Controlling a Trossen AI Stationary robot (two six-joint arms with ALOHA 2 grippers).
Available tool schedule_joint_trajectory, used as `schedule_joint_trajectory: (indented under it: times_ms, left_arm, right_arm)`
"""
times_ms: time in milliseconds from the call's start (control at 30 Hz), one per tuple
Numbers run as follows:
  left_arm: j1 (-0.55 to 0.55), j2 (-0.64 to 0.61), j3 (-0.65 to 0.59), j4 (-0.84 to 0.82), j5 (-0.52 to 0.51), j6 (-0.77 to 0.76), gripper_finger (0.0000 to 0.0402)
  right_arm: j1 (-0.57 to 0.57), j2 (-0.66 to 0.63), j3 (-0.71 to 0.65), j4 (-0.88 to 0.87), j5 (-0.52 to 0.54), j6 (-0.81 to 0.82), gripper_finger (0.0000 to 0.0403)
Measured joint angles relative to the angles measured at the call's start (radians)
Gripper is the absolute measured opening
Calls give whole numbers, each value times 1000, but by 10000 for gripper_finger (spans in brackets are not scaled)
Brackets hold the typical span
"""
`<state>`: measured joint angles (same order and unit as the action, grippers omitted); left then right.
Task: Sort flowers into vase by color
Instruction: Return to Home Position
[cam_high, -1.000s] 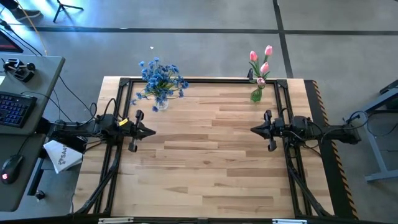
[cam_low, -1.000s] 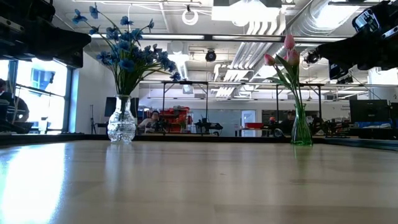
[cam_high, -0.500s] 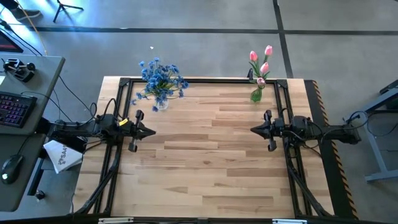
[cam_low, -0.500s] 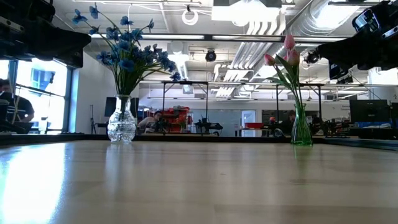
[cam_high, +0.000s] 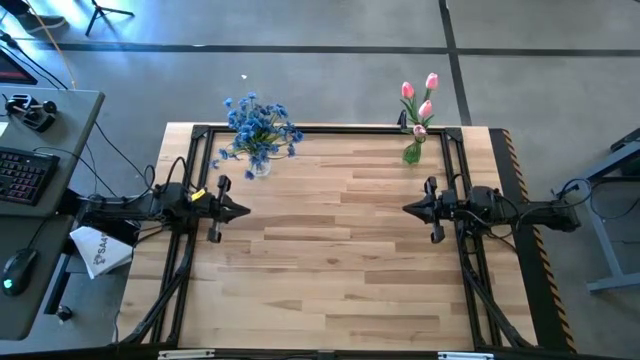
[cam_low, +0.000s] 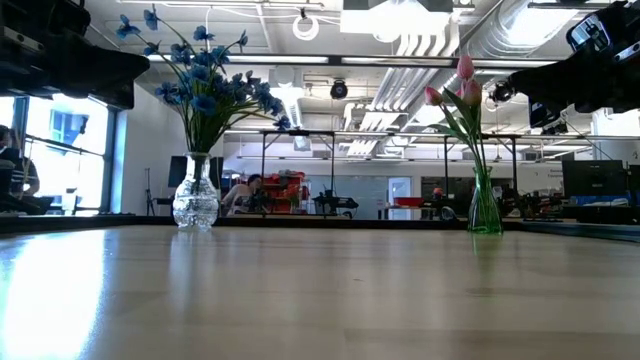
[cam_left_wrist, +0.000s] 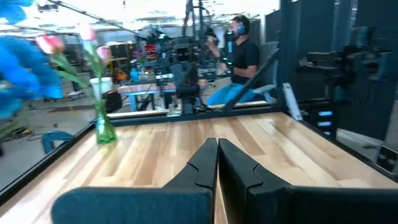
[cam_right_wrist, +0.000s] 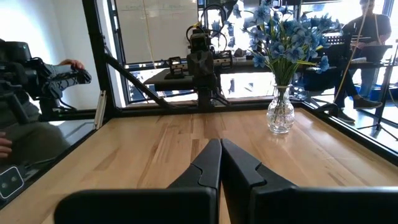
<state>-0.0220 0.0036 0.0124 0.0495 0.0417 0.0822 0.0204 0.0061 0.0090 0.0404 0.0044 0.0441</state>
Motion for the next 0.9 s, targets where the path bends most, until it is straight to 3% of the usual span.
schedule_joint_trajectory:
  times_ms: [900]
  left_arm:
    - [24,5,-1,-9,-10,0,0]
  right_arm:
    - [0,0,0,-8,0,0,5]
